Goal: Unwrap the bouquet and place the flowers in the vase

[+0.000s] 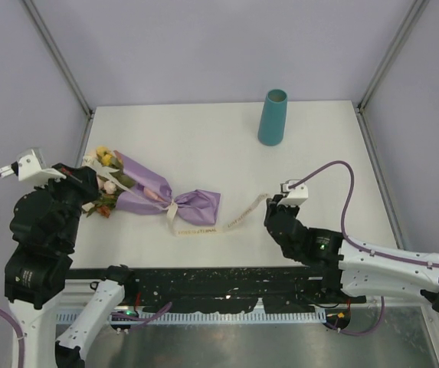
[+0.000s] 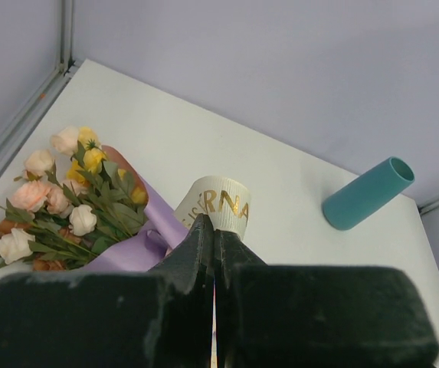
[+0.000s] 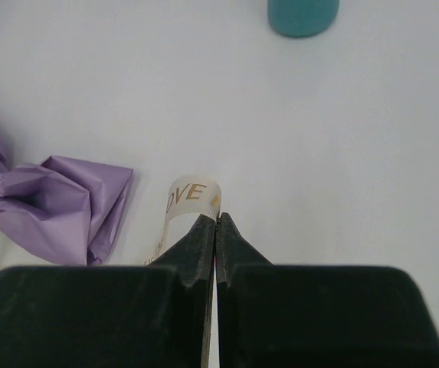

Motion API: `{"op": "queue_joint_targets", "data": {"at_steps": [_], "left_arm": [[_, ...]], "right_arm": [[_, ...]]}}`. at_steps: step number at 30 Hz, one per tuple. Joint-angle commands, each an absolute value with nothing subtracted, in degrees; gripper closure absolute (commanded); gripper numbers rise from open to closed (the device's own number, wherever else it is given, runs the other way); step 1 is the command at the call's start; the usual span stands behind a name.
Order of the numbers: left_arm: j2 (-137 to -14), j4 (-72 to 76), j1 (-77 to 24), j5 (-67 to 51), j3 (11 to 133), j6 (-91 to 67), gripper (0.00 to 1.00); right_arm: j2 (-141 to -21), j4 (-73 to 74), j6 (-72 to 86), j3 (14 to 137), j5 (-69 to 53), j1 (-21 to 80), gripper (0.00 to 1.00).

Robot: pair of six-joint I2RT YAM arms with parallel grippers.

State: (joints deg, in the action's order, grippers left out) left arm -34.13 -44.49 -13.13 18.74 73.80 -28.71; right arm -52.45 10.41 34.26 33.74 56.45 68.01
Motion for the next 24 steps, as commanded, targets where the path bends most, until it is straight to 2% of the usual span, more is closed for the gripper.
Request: {"op": "queue_joint_targets", "data": {"at_steps": [1, 8, 14, 24], "left_arm": [[-36.82, -42.81, -13.27, 19.6, 77.51, -26.19, 1.0], [-47.62, -39.03, -13.27, 15.04, 83.22, -25.93, 1.0], [-58.43, -31.39, -13.27, 11.52, 86.83, -25.58, 1.0], [-76.1, -27.95, -13.18, 15.03, 104.91, -21.45, 1.0]], "right_arm": [[-45.19, 10.39, 31.5, 34.72, 62.14, 67.68, 0.95], [-44.38, -1.39, 21.8, 29.01, 55.64, 66.8, 0.95], [-50.36, -2.72, 21.1, 29.53, 55.37, 65.48, 0.95], [-53.27, 9.13, 31.02, 30.94, 58.62, 65.04, 0.95]]}}
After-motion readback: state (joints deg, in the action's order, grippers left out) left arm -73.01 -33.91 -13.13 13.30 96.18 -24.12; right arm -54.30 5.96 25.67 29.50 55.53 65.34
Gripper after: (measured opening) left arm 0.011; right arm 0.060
